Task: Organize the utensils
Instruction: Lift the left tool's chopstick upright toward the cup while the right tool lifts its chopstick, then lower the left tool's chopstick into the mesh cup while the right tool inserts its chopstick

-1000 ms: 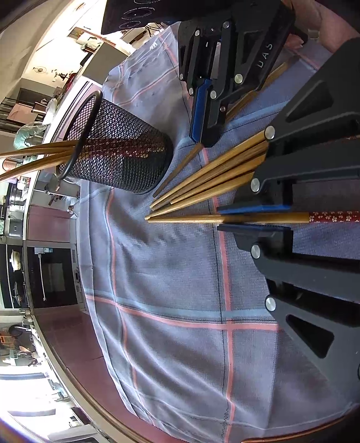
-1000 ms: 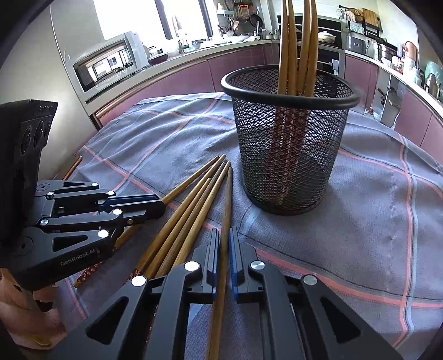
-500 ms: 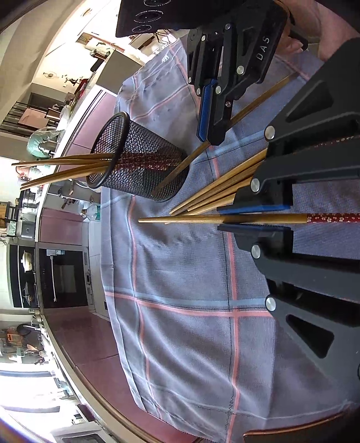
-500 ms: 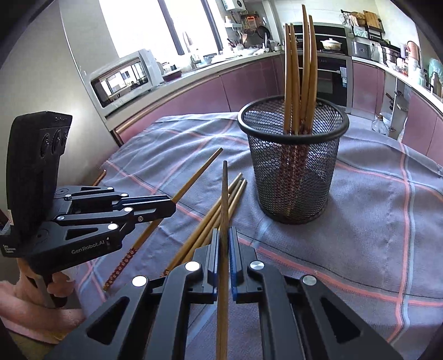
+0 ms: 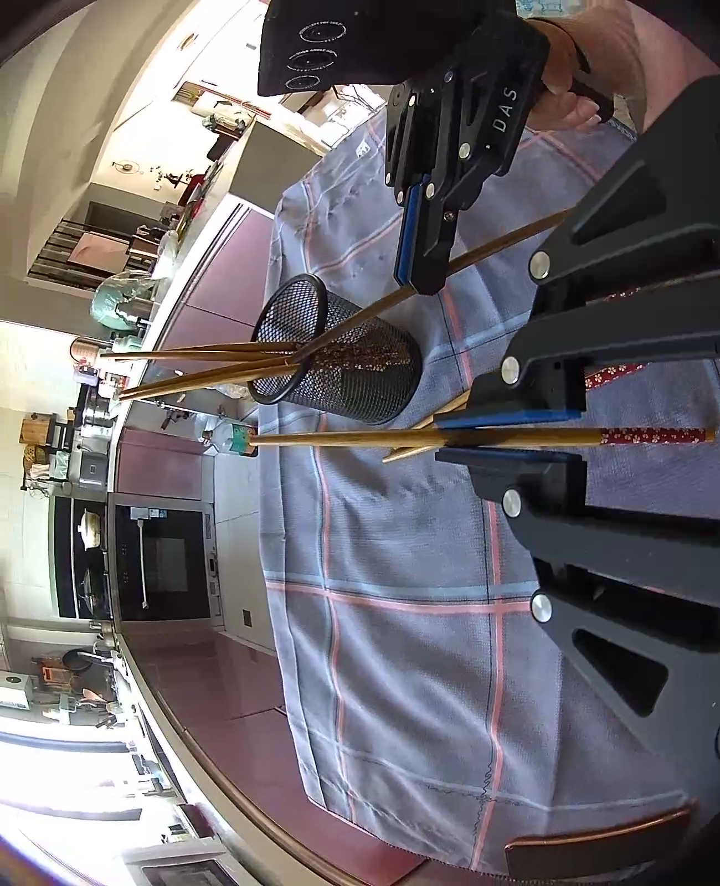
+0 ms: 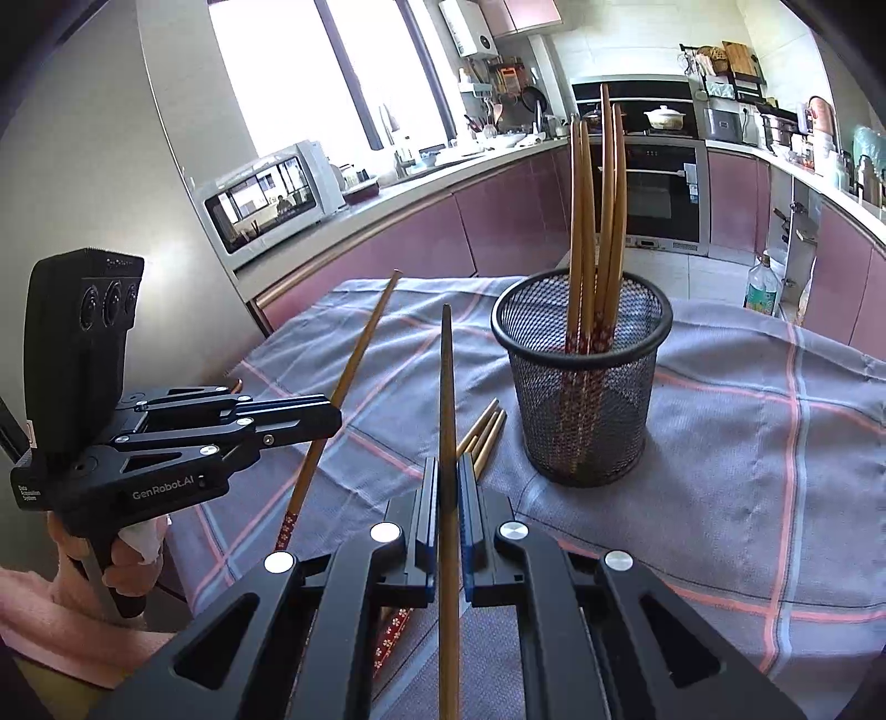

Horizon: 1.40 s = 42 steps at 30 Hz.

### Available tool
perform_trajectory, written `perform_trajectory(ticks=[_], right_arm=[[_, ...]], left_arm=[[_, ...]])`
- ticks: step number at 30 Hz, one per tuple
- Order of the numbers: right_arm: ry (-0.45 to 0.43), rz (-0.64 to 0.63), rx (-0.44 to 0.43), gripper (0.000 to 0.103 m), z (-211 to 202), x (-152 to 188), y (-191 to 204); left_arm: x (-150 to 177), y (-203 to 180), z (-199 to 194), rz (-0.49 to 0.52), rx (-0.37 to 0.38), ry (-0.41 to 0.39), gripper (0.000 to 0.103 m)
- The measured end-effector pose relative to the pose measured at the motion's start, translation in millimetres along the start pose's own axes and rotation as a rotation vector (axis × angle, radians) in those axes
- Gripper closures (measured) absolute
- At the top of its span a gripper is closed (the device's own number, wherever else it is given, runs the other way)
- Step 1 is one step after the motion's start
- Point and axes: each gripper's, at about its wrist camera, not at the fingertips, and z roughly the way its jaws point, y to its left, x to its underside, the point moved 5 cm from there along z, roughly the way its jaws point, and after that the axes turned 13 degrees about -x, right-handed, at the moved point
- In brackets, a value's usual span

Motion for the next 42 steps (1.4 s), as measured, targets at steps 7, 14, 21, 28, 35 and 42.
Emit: perform_trajectory(ticks=[7, 14, 21, 28, 35, 42], right_arm=[[-0.050, 0.003, -0.005, 0.098, -14.3, -8.3, -1.1], [-0.090, -0.005, -0.006, 0.098, -23.4, -14.1, 0.1], [-0.129, -0.012, -0.010, 0.098, -35.6, -22.4, 0.9], [-0.167, -0.026, -0.008, 0.098, -44.7, -31.7, 2.6], [-0.218, -0.052, 0.002, 0.098, -56.8, -49.3, 5.2], [-0.266, -0.088, 0.013, 0.098, -70.7, -68.2, 6.9]], left_arm=[[-10.5, 6.2, -24.8, -0.020, 0.039, -0.047, 0.095], [-19.8, 6.5, -45.7, -0.026, 0.071, -0.084, 0.095], [-29.1, 11.2, -67.3, -0.039, 0.093, -0.132, 0.095], [-38.6, 10.8, -79.8, -0.047, 0.113, -0.163, 0.095], [-53.1, 4.7, -85.8, -0.042, 0.125, -0.193, 0.095], [-75.0, -2.3, -92.8, -0.034, 0.134, -0.234, 0.095]])
